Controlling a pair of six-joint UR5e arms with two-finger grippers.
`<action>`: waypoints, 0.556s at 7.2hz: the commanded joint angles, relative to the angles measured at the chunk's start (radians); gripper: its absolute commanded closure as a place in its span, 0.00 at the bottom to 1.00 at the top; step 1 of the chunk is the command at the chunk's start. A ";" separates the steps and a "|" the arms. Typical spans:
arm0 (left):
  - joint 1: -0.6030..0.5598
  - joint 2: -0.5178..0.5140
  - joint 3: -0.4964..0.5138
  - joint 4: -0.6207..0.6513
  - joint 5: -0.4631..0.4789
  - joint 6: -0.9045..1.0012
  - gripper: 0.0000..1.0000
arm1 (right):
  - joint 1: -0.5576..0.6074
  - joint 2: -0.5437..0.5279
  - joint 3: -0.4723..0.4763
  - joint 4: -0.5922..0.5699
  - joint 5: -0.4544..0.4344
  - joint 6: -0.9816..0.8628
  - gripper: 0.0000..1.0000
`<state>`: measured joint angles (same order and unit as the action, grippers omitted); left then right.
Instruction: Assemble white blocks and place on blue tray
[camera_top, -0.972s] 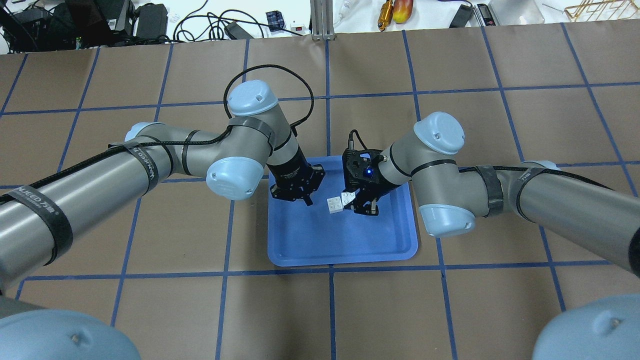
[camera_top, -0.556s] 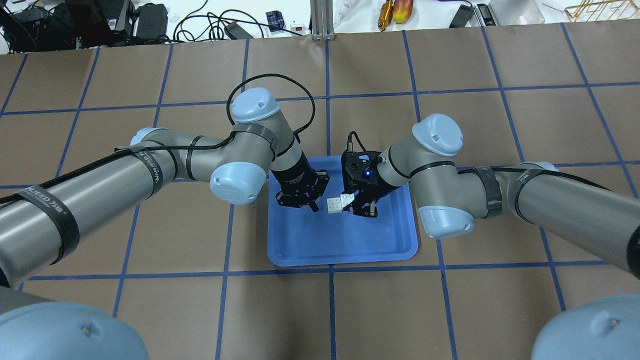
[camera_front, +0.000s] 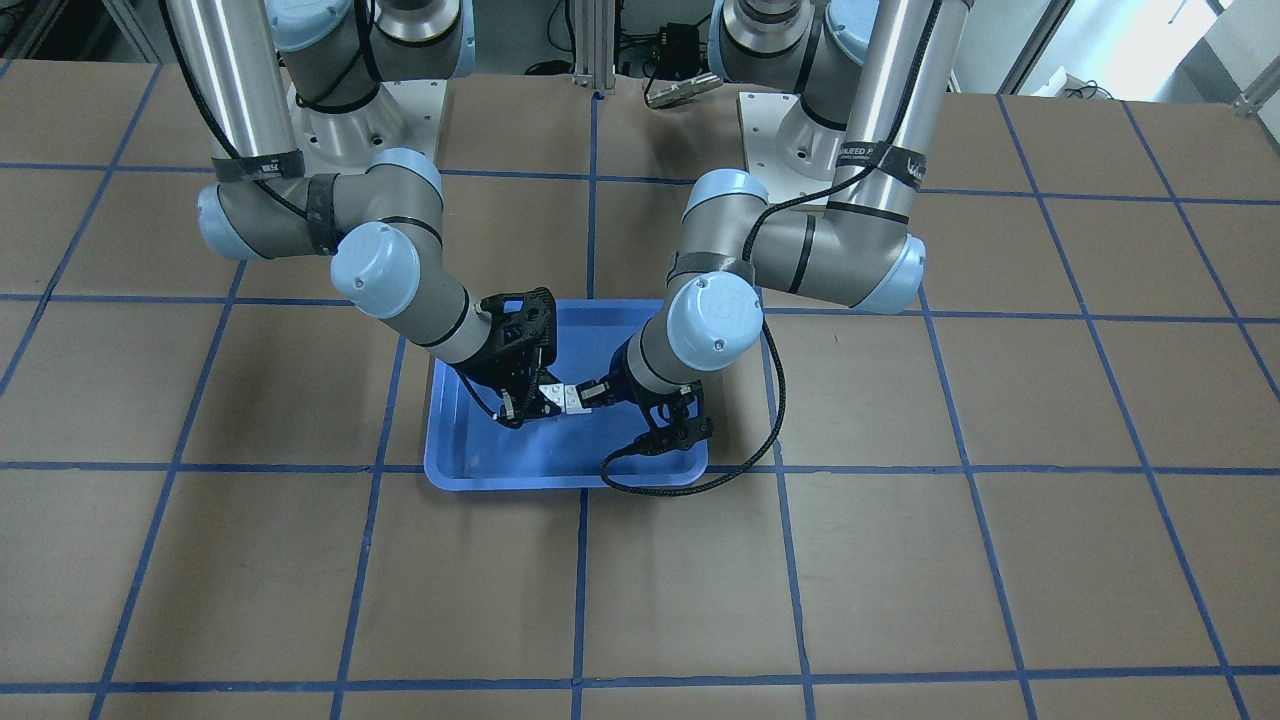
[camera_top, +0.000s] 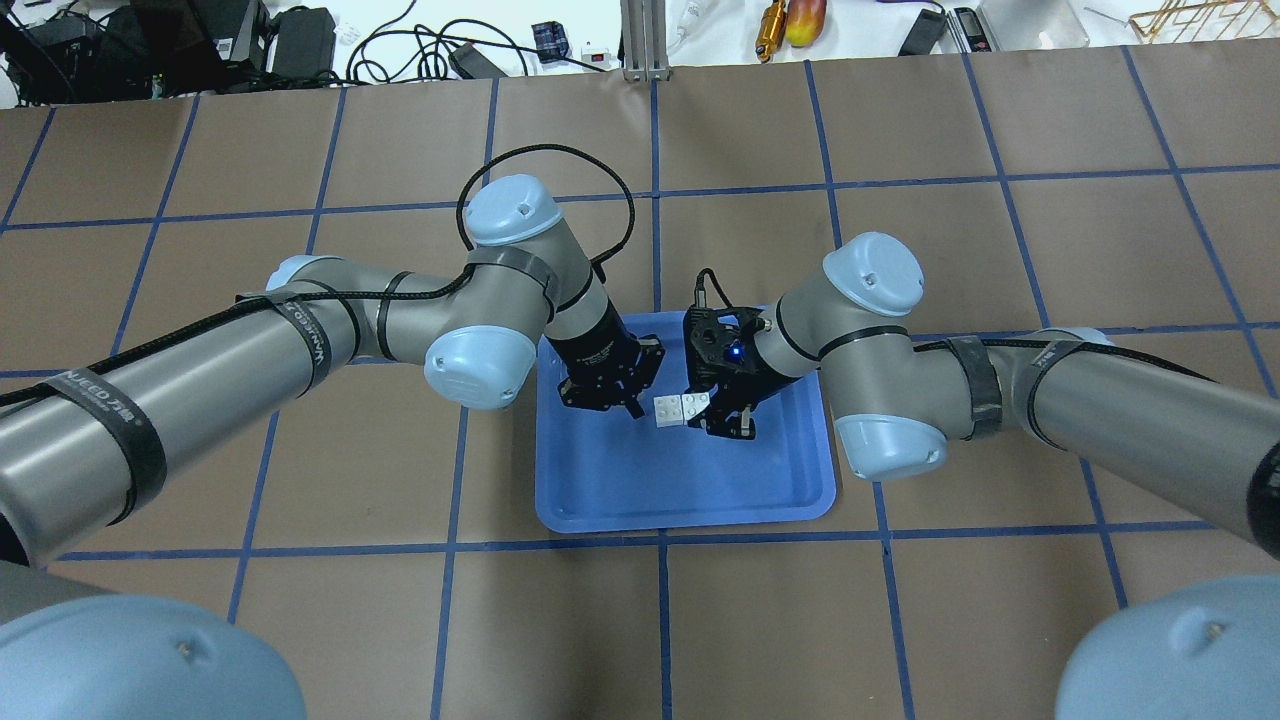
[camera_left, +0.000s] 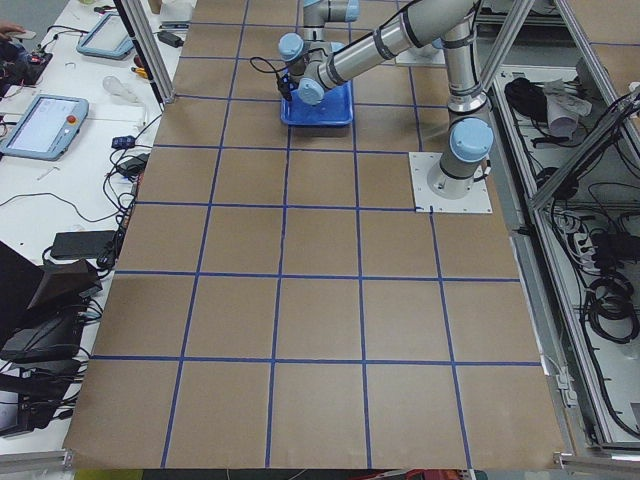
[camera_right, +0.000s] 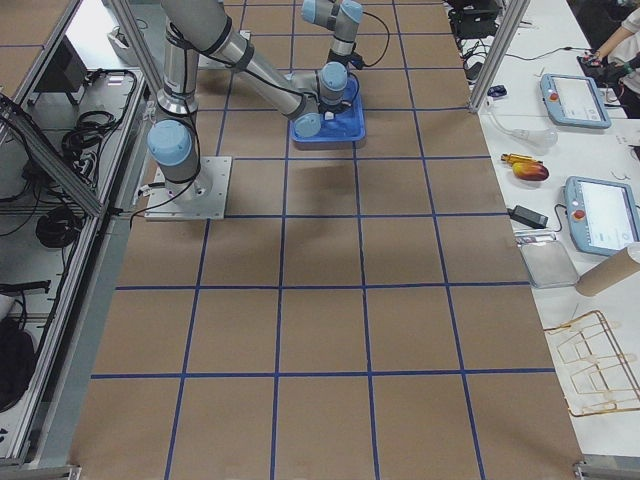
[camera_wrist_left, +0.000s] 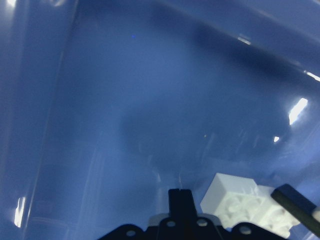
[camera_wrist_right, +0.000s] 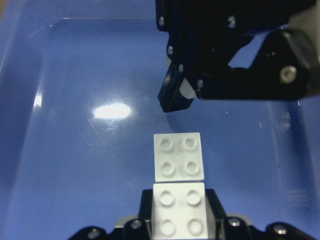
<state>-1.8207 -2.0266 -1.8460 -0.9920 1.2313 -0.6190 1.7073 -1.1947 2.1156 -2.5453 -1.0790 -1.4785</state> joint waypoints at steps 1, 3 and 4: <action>0.000 -0.003 0.001 0.016 -0.013 0.001 1.00 | 0.000 0.003 0.001 0.000 0.002 0.009 0.55; 0.000 -0.003 0.001 0.015 -0.013 0.004 1.00 | 0.000 0.001 -0.002 0.002 0.001 0.148 0.00; 0.000 -0.003 0.001 0.016 -0.013 0.004 1.00 | 0.000 -0.006 -0.014 0.002 -0.002 0.168 0.00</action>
<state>-1.8209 -2.0299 -1.8454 -0.9768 1.2182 -0.6159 1.7073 -1.1953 2.1120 -2.5432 -1.0782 -1.3577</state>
